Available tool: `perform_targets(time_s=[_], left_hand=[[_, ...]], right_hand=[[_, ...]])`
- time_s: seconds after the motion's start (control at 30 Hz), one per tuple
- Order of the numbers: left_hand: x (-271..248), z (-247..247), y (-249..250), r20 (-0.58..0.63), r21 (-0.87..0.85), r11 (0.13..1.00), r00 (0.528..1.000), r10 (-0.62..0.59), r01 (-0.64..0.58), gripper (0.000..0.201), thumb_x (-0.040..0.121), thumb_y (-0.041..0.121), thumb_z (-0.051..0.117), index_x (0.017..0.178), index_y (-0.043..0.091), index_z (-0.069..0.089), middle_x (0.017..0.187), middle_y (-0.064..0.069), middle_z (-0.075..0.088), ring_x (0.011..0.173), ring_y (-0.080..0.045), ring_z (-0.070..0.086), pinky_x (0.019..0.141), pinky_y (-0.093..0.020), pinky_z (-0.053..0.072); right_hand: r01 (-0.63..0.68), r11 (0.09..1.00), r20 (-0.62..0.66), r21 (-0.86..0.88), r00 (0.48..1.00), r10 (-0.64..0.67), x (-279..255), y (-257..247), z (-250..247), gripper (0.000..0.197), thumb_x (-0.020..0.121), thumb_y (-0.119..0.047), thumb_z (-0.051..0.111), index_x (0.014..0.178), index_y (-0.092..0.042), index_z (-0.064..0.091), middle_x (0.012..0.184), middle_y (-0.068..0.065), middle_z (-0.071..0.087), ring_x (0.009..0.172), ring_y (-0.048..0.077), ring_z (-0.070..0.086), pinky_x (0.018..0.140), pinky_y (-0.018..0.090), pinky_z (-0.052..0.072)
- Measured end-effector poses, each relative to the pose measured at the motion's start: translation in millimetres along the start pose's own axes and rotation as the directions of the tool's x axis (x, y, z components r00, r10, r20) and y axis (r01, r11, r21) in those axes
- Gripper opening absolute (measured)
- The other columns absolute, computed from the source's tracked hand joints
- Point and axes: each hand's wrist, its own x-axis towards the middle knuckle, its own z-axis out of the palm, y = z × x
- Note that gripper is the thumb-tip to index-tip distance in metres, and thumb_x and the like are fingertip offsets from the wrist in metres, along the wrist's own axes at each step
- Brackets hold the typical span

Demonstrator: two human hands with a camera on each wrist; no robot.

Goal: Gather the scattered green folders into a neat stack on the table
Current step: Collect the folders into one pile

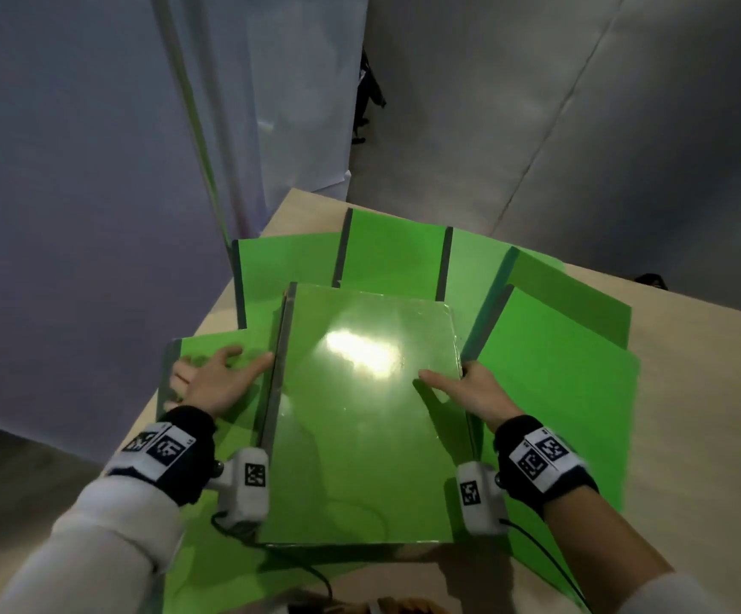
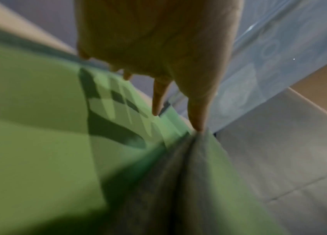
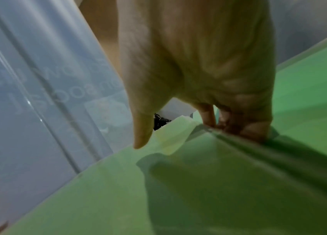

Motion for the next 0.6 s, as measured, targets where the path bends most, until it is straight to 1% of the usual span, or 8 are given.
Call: perform_targets(time_s=[0.03,0.17,0.23,0.3,0.37,0.43,0.5,0.6], left_hand=[[1,-6,-4,-0.035,0.027,0.998,0.998,-0.052,0.053,0.096,0.066,0.072,0.06,0.145,0.026,0.03,0.156,-0.023,0.005,0.144,-0.04,0.011,0.116,-0.055,0.017],[-5,-2,-19,-0.116,0.125,0.985,0.988,-0.102,0.117,0.11,0.072,0.057,0.068,0.151,0.013,0.003,0.158,-0.017,-0.002,0.145,-0.039,0.004,0.116,-0.054,0.017],[-2,4,-20,-0.132,0.093,0.989,0.986,-0.103,0.116,0.111,0.073,0.053,0.069,0.149,0.006,0.004,0.157,-0.017,0.001,0.145,-0.038,0.006,0.116,-0.053,0.018],[1,-1,-16,-0.185,0.039,0.981,0.966,-0.181,0.191,0.106,0.073,0.049,0.072,0.147,0.001,0.012,0.153,-0.021,0.011,0.141,-0.04,0.014,0.113,-0.051,0.023],[5,-11,-15,-0.242,0.038,0.961,0.935,-0.257,0.274,0.102,0.07,0.047,0.075,0.142,-0.002,0.021,0.147,-0.026,0.022,0.137,-0.04,0.023,0.109,-0.048,0.027],[10,-18,-18,-0.258,0.069,0.951,0.927,-0.274,0.3,0.096,0.071,0.041,0.077,0.137,-0.006,0.027,0.143,-0.028,0.028,0.134,-0.04,0.027,0.108,-0.046,0.029],[17,-21,-23,-0.266,0.048,0.957,0.928,-0.263,0.285,0.087,0.074,0.03,0.077,0.136,-0.009,0.029,0.142,-0.03,0.028,0.132,-0.043,0.029,0.107,-0.046,0.029],[21,-24,-23,-0.235,0.057,0.975,0.952,-0.197,0.216,0.064,0.084,0.024,0.066,0.135,-0.004,0.039,0.142,-0.029,0.029,0.131,-0.045,0.03,0.106,-0.046,0.03]], right_hand=[[-0.012,1.0,-0.012,-0.013,1.0,0.011,3,-1,3,0.107,0.044,-0.075,0.071,0.118,0.0,0.053,0.121,0.013,0.059,0.106,0.027,0.059,0.09,0.037,0.051],[-0.074,0.997,-0.069,-0.023,0.995,0.073,6,-4,8,0.077,0.067,-0.044,0.078,0.116,0.006,0.047,0.104,0.008,0.049,0.098,0.025,0.053,0.075,0.03,0.047],[-0.101,0.995,-0.094,-0.019,0.991,0.099,7,-4,12,0.058,0.064,-0.047,0.078,0.092,-0.002,0.052,0.089,0.005,0.048,0.081,0.018,0.05,0.066,0.028,0.044],[-0.125,0.992,-0.12,-0.013,0.985,0.123,8,-3,16,0.054,0.06,-0.05,0.079,0.067,-0.014,0.04,0.071,-0.002,0.039,0.063,0.012,0.041,0.059,0.025,0.043],[-0.126,0.992,-0.121,0.003,0.985,0.125,5,-4,20,0.055,0.061,-0.046,0.08,0.064,-0.017,0.033,0.067,-0.003,0.034,0.057,0.01,0.035,0.052,0.021,0.039],[-0.136,0.991,-0.122,0.012,0.983,0.137,2,-4,25,0.052,0.062,-0.042,0.081,0.068,-0.015,0.037,0.068,-0.003,0.037,0.059,0.01,0.037,0.051,0.022,0.038],[-0.124,0.992,-0.11,0.023,0.986,0.126,-1,-7,31,0.052,0.06,-0.042,0.082,0.08,-0.01,0.047,0.075,0.0,0.045,0.071,0.016,0.048,0.061,0.027,0.047],[-0.092,0.996,-0.099,0.014,0.991,0.093,-8,-18,39,0.082,0.062,-0.041,0.082,0.123,0.002,0.048,0.114,0.015,0.058,0.108,0.03,0.055,0.088,0.038,0.051]])
